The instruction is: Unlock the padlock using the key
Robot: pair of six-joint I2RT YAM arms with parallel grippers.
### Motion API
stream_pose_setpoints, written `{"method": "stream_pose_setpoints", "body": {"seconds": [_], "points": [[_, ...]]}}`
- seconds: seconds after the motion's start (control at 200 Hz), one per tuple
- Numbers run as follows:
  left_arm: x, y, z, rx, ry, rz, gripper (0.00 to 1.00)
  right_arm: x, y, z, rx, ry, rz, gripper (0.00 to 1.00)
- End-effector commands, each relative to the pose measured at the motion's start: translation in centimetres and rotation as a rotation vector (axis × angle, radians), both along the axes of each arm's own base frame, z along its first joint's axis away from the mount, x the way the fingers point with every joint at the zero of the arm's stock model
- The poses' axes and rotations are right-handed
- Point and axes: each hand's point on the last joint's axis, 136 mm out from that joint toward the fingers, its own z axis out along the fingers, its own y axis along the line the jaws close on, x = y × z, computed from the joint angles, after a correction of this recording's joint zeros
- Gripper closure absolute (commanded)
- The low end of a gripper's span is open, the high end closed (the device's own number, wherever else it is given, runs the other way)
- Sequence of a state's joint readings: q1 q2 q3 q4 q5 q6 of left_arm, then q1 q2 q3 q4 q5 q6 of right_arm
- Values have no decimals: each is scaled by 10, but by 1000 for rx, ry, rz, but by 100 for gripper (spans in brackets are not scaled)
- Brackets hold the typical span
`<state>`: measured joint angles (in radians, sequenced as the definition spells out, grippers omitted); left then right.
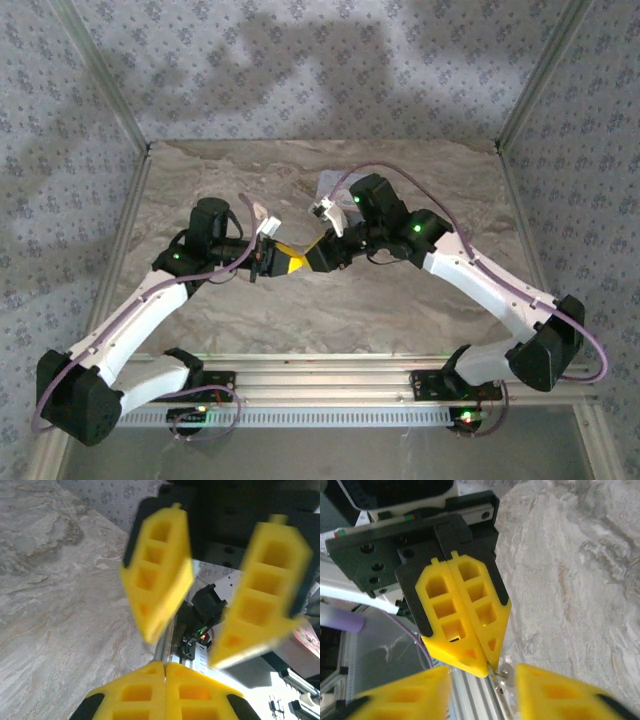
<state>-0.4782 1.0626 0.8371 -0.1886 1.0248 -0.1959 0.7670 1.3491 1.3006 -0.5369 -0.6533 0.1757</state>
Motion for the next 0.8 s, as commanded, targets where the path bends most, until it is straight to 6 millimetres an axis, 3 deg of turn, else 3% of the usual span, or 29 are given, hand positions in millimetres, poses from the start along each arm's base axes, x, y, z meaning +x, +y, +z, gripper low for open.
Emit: {"method": "stream_pose_setpoints", "body": {"seconds": [0.0, 0.09, 0.1, 0.185, 0.305, 0.55, 0.794], "points": [[28, 6, 14, -6, 14, 170, 100, 28, -15, 21, 44, -68, -191, 37], [56, 21, 7, -33, 117, 359, 100, 53, -41, 34, 108, -68, -389, 35], [59, 24, 6, -40, 138, 385, 100, 57, -47, 25, 108, -46, -429, 35], [82, 45, -11, -94, 286, 583, 100, 74, -70, 28, 219, -14, -583, 35], [89, 50, -23, -158, 363, 644, 100, 78, -79, 26, 281, -24, -670, 35], [77, 35, 8, -245, 299, 514, 100, 75, -33, 11, 312, 68, -594, 35], [53, 18, 38, -278, 178, 380, 100, 74, 10, 25, 422, 96, -488, 40]]}}
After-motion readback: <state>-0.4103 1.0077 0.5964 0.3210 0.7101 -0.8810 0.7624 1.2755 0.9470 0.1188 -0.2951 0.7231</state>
